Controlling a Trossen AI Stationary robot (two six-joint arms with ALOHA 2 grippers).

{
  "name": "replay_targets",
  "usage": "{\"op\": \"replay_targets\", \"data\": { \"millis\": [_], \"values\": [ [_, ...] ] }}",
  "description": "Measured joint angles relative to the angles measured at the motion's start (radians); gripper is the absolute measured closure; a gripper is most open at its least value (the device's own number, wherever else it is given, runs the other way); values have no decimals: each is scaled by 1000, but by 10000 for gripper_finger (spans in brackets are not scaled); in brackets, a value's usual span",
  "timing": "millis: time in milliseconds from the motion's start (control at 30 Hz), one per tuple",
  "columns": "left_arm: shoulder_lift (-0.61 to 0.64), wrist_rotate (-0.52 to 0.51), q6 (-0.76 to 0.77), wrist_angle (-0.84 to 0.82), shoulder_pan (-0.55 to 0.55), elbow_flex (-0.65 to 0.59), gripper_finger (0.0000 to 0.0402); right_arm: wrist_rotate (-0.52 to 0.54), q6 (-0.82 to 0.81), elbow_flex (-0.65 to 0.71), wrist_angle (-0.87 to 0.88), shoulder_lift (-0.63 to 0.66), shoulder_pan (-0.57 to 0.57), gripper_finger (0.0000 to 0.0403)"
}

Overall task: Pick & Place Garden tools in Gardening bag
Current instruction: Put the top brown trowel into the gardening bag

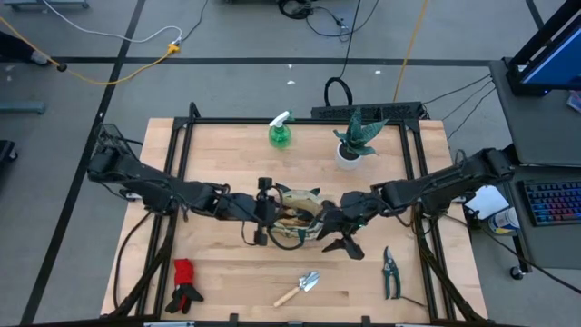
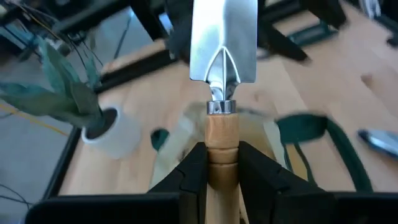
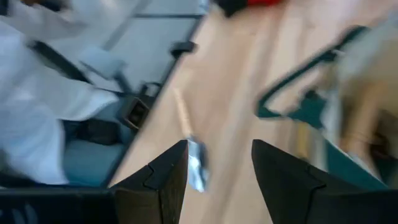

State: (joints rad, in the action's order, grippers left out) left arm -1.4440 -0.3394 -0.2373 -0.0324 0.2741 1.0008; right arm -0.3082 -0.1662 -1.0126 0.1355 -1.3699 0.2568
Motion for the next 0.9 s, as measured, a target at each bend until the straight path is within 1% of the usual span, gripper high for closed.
{"op": "replay_targets", "data": {
  "millis": [200, 300, 367, 467, 533, 633, 767, 900],
  "values": [
    [-61, -4, 37, 15, -10, 0, 334, 279, 2, 0, 123, 88, 59, 232],
    [-104, -29, 38, 6, -11, -1, 334, 386, -4, 0, 148, 119, 86, 232],
    [-130, -33, 37, 2, -11, 0, 334, 431, -4, 0, 163, 131, 102, 232],
    [-157, -33, 37, -20, -11, -1, 334, 470, -4, 0, 161, 137, 118, 232],
    [-163, -28, 42, -54, -11, 0, 334, 469, -4, 0, 161, 136, 123, 232],
    [-163, -28, 100, -121, -13, 0, 334, 469, -4, 6, 150, 136, 128, 232],
    [-162, -23, 181, -204, -24, 0, 334, 468, 4, 75, 44, 135, 128, 232],
    [-161, 60, 203, -271, -51, 0, 334, 465, -26, 150, -93, 136, 128, 232]
  ]
}}
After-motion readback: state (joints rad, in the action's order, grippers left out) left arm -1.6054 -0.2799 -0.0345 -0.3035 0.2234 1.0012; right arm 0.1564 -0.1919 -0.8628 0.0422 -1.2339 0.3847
